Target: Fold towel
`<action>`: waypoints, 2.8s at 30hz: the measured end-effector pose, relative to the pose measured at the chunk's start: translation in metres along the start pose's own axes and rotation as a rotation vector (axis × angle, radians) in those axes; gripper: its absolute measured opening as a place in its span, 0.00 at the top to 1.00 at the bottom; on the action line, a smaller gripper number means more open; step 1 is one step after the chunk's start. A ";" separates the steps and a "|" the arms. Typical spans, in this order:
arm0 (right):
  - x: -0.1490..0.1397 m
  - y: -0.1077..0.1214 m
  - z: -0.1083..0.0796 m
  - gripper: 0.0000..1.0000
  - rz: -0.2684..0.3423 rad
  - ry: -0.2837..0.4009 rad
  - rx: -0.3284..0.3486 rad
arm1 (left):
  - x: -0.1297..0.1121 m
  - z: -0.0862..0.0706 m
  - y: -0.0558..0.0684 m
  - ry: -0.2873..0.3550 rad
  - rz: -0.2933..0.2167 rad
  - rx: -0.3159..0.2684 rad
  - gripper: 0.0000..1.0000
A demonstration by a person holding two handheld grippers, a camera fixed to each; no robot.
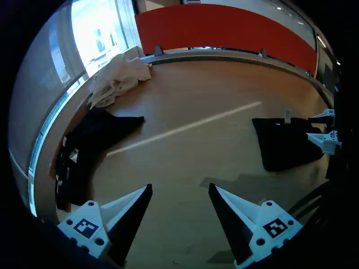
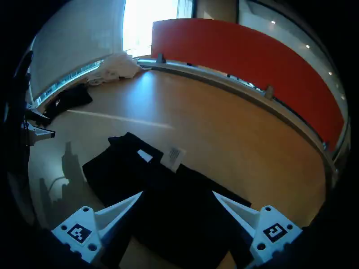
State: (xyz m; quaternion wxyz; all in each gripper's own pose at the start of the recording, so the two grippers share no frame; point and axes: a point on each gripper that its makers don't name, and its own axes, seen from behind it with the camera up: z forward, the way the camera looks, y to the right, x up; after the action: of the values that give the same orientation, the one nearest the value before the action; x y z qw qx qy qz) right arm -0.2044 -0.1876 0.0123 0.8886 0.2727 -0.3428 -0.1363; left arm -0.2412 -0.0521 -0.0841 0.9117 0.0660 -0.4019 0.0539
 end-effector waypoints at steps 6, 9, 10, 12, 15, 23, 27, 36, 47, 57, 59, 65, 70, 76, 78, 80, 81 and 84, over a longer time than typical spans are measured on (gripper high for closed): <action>-0.001 0.003 0.003 0.00 0.001 -0.005 -0.007 | -0.001 0.002 -0.002 0.000 0.002 0.000 0.07; -0.002 0.006 0.005 0.00 -0.002 -0.008 -0.011 | -0.001 0.003 -0.002 -0.001 0.003 -0.001 0.07; -0.002 0.007 0.006 0.00 -0.003 -0.010 -0.013 | -0.001 0.003 -0.002 -0.001 0.003 -0.002 0.07; -0.003 0.009 0.007 0.00 -0.004 -0.013 -0.017 | -0.001 0.003 -0.002 -0.002 0.004 -0.003 0.07; -0.003 0.012 0.010 0.00 -0.005 -0.016 -0.023 | -0.001 0.003 -0.002 -0.003 0.003 -0.003 0.07; 0.006 0.020 0.017 0.00 -0.007 -0.011 -0.036 | -0.002 0.004 -0.003 -0.005 0.004 -0.001 0.07; 0.010 0.023 0.019 0.00 -0.012 -0.009 -0.040 | -0.002 0.004 -0.003 -0.006 0.001 -0.003 0.07; 0.012 0.025 0.021 0.00 -0.015 -0.011 -0.039 | -0.002 0.005 -0.003 -0.005 0.001 -0.002 0.07; 0.005 0.019 0.015 0.00 -0.012 -0.017 -0.034 | 0.001 0.005 -0.002 -0.002 0.003 -0.006 0.07; -0.006 0.012 0.009 0.00 -0.013 -0.027 -0.028 | 0.004 0.006 0.001 0.004 0.006 -0.010 0.07; -0.009 0.012 0.009 0.00 -0.014 -0.031 -0.027 | 0.005 0.006 0.001 0.004 0.008 -0.011 0.07; -0.013 0.014 0.011 0.00 -0.012 -0.040 -0.030 | 0.006 0.007 0.003 0.004 0.009 -0.013 0.07; -0.011 0.017 0.013 0.00 -0.011 -0.038 -0.033 | 0.006 0.008 0.004 0.003 0.012 -0.014 0.07; -0.003 0.023 0.015 0.00 -0.018 -0.030 -0.039 | 0.006 0.008 0.005 0.003 0.014 -0.015 0.07; 0.001 0.025 0.016 0.00 -0.022 -0.027 -0.042 | 0.007 0.008 0.005 0.004 0.014 -0.016 0.07; 0.004 0.028 0.017 0.00 -0.026 -0.025 -0.045 | 0.007 0.008 0.004 0.004 0.014 -0.016 0.07; 0.006 0.030 0.018 0.00 -0.028 -0.024 -0.047 | 0.007 0.008 0.004 0.005 0.014 -0.016 0.07; 0.012 0.035 0.020 0.00 -0.033 -0.020 -0.053 | 0.008 0.008 0.004 0.005 0.016 -0.016 0.07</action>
State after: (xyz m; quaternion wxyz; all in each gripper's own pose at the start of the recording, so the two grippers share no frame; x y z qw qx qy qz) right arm -0.2074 -0.1724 0.0512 0.8896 0.2534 -0.3434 -0.1626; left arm -0.2419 -0.0489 -0.0728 0.9128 0.0556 -0.4005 0.0581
